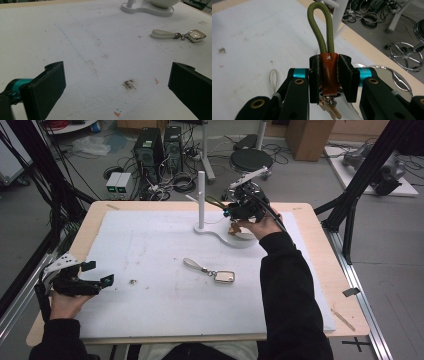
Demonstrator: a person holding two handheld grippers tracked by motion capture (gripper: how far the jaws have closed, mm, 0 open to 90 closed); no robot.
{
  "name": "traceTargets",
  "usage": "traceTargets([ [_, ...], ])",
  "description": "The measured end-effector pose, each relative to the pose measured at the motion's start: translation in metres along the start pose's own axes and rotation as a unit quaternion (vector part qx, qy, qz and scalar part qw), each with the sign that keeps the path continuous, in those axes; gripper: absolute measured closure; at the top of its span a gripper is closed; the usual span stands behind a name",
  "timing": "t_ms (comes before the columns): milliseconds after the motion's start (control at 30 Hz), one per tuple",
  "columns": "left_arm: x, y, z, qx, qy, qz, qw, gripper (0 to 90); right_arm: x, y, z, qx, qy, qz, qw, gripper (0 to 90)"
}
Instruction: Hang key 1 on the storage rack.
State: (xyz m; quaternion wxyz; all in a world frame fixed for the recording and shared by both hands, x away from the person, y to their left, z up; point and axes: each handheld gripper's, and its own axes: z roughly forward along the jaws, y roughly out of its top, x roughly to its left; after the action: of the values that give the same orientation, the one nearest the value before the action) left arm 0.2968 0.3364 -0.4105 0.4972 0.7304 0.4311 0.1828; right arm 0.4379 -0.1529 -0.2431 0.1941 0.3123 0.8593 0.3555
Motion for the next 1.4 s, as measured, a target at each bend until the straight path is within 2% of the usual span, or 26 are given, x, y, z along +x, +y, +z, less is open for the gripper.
traceTargets([
  [167, 0.001, -0.001, -0.001, -0.002, 0.001, -0.003, 1.0000, 1.8, -0.002, 0.007, 0.006, -0.005, 0.003, 0.014, 0.9999, 71.6],
  [500, 0.002, -0.001, -0.001, -0.002, 0.001, -0.003, 1.0000, 1.8, -0.002, 0.019, 0.019, -0.002, 0.001, 0.014, 0.9999, 71.6],
  [667, 0.002, -0.001, 0.000, -0.002, -0.002, -0.003, 1.0000, 1.8, 0.005, 0.029, 0.027, 0.002, -0.003, 0.012, 0.9999, 71.5],
  [767, 0.001, -0.001, 0.000, 0.000, -0.003, -0.002, 1.0000, 1.8, 0.009, 0.033, 0.035, 0.016, -0.018, 0.009, 0.9997, 71.5],
  [900, 0.002, -0.001, -0.001, -0.007, -0.002, -0.005, 1.0000, 1.8, 0.009, 0.033, 0.041, 0.026, -0.033, 0.014, 0.9990, 71.5],
  [1400, 0.003, -0.001, 0.000, -0.005, -0.004, -0.005, 1.0000, 1.8, 0.009, 0.032, 0.064, 0.042, -0.043, 0.024, 0.9979, 70.8],
])
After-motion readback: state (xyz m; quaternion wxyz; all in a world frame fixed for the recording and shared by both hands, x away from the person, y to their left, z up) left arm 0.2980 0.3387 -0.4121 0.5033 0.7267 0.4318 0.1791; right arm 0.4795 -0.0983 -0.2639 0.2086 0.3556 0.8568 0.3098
